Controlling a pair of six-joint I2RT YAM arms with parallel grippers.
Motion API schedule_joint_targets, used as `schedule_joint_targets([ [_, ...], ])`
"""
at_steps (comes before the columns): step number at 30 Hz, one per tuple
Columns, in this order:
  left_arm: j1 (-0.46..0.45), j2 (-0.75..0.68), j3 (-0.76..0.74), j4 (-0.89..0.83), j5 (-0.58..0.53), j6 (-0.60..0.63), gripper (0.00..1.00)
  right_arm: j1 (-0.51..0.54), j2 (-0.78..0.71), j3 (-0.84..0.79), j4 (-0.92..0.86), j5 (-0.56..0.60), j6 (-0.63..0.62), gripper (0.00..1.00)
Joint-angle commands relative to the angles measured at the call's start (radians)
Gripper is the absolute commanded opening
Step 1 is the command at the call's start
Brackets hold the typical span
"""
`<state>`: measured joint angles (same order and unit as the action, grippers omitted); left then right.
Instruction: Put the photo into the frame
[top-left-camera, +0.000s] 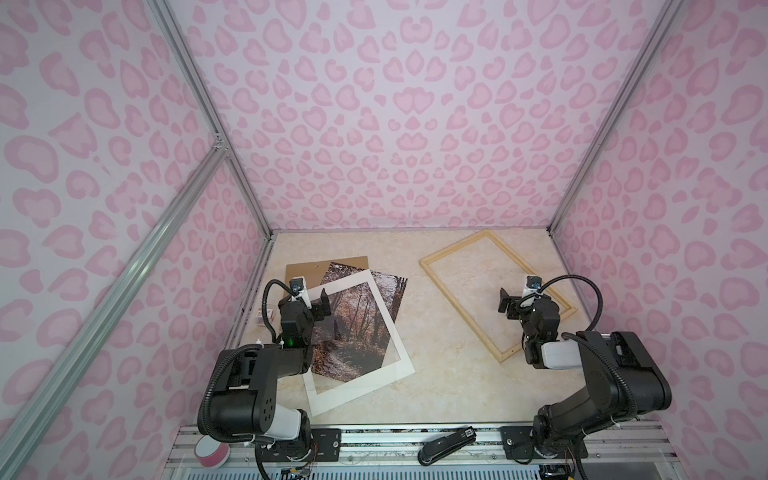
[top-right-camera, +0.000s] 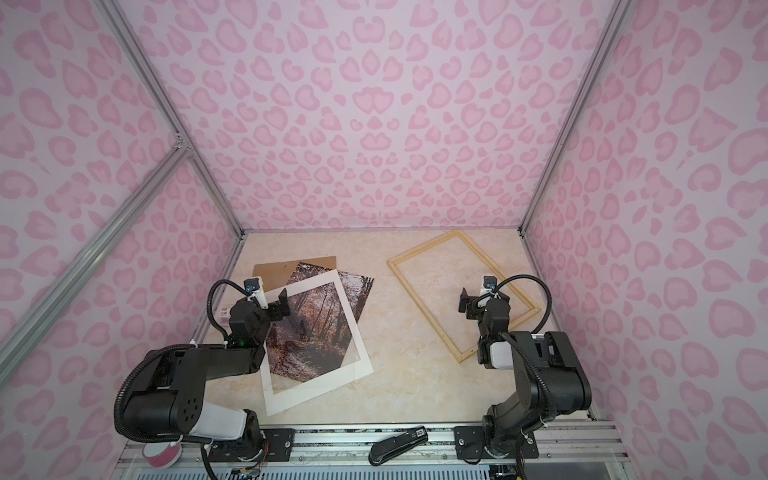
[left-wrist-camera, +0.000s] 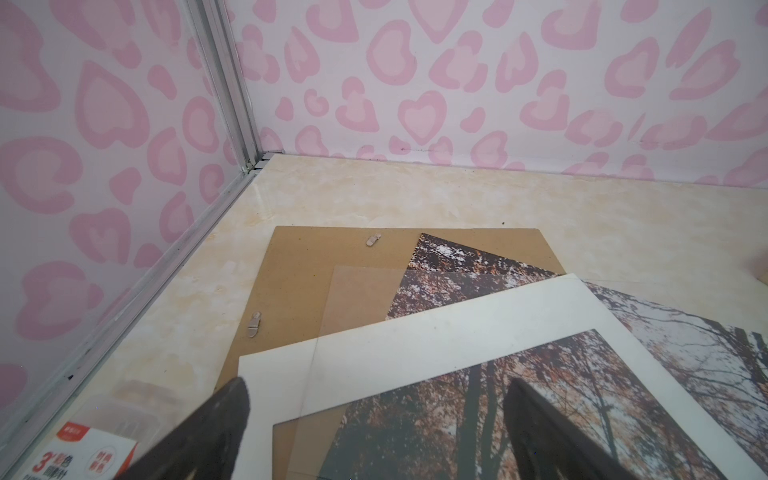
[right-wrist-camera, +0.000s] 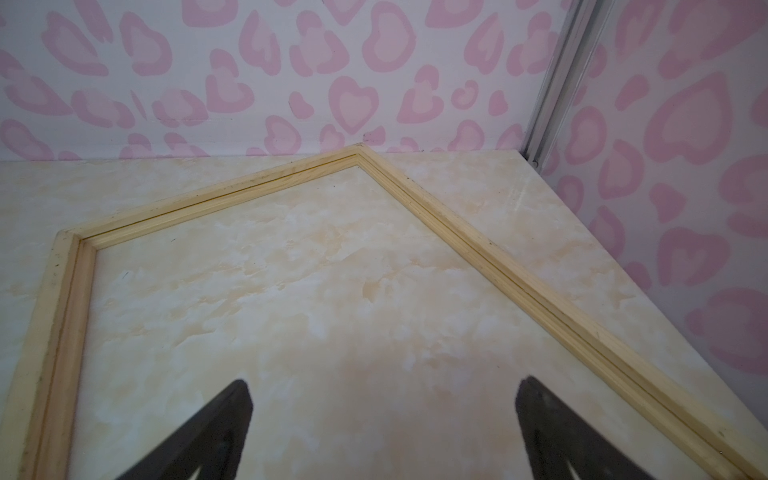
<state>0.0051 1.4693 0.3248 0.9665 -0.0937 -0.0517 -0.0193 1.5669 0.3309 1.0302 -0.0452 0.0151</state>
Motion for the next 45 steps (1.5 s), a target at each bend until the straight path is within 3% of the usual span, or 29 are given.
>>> schedule_joint_targets([
  [1, 0.001, 0.002, 0.008, 0.009, 0.003, 0.006, 0.98, 0.001, 0.001, -0.005, 0.021, 0.01, -0.004, 0.99],
  [31, 0.002, 0.0, 0.005, 0.01, 0.003, 0.008, 0.98, -0.001, 0.0, -0.006, 0.021, 0.008, 0.0, 0.99],
  [33, 0.001, -0.006, 0.011, 0.001, -0.023, 0.003, 0.97, 0.013, -0.008, -0.003, 0.01, 0.088, 0.006, 0.99],
  [37, -0.045, -0.084, 0.101, -0.202, -0.122, 0.028, 0.97, 0.079, -0.09, 0.071, -0.187, 0.223, -0.03, 1.0],
  [41, -0.112, -0.155, 0.207, -0.397, -0.377, -0.028, 0.98, 0.165, -0.184, 0.136, -0.33, 0.397, -0.073, 1.0],
  [45, -0.132, -0.282, 0.314, -0.655, -0.352, -0.21, 0.98, 0.234, -0.31, 0.31, -0.644, 0.407, -0.04, 0.98],
])
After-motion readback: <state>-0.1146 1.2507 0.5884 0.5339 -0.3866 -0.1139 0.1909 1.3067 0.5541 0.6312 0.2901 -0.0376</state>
